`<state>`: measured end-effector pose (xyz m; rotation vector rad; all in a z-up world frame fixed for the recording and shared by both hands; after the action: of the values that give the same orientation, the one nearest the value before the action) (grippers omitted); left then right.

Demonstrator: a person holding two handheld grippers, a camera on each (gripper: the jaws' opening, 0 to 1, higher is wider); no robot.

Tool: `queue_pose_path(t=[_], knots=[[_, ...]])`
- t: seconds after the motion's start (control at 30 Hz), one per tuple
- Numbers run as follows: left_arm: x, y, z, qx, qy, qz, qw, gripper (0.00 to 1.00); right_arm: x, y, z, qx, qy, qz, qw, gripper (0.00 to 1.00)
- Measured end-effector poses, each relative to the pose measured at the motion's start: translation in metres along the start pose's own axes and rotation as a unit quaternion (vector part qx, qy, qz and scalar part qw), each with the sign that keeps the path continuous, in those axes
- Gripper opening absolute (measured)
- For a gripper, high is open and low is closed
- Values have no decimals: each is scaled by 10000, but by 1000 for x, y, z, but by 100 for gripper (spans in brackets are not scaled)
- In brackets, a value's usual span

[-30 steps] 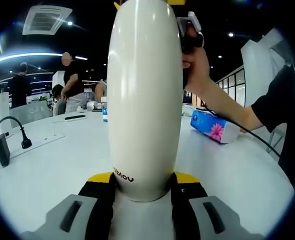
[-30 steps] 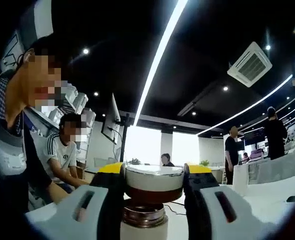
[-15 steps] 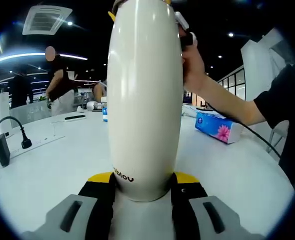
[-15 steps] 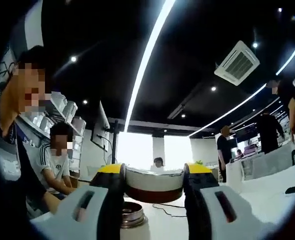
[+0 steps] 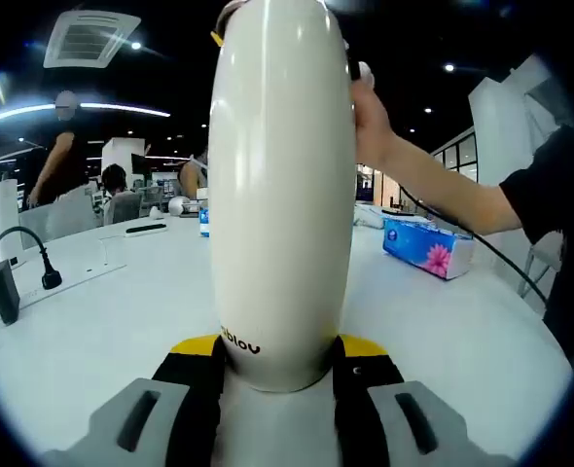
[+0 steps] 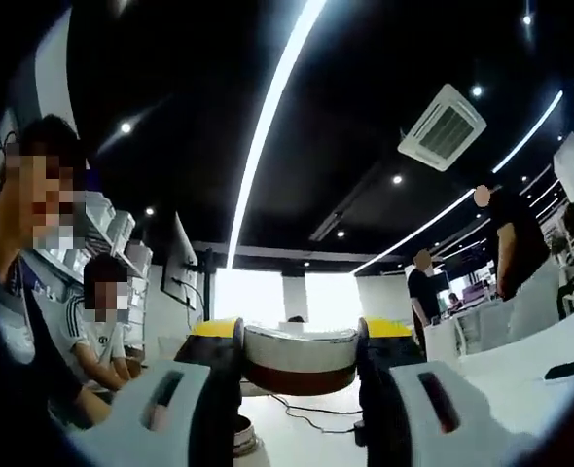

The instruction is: Grasp the water cup twist off the cup lid place the cup lid on the table

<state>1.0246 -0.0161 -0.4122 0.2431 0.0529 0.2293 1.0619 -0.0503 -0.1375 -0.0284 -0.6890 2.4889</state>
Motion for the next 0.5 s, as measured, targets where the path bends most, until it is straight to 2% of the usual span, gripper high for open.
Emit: queue_pose_path(t=[0.23, 0.5], knots=[[0, 0, 0, 0, -1, 1, 10000, 46, 14, 5, 15, 75, 279, 3, 9996, 48], [-1, 0, 1, 1, -1, 2, 10000, 46, 29, 22, 23, 150, 465, -71, 9988, 48]])
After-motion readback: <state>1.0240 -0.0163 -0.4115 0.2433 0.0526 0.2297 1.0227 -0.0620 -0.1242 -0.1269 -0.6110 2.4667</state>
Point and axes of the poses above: the point that each gripper's makers call its tool centre point, and the gripper's own axes: y roughly backward along the fingers, x roughly to its left, z roughly out of its top, the point moved 1 cm from there along y, roughly backward along the fingers, and after that the axes turned 7 degrees about -z, right-handed, at the moved point
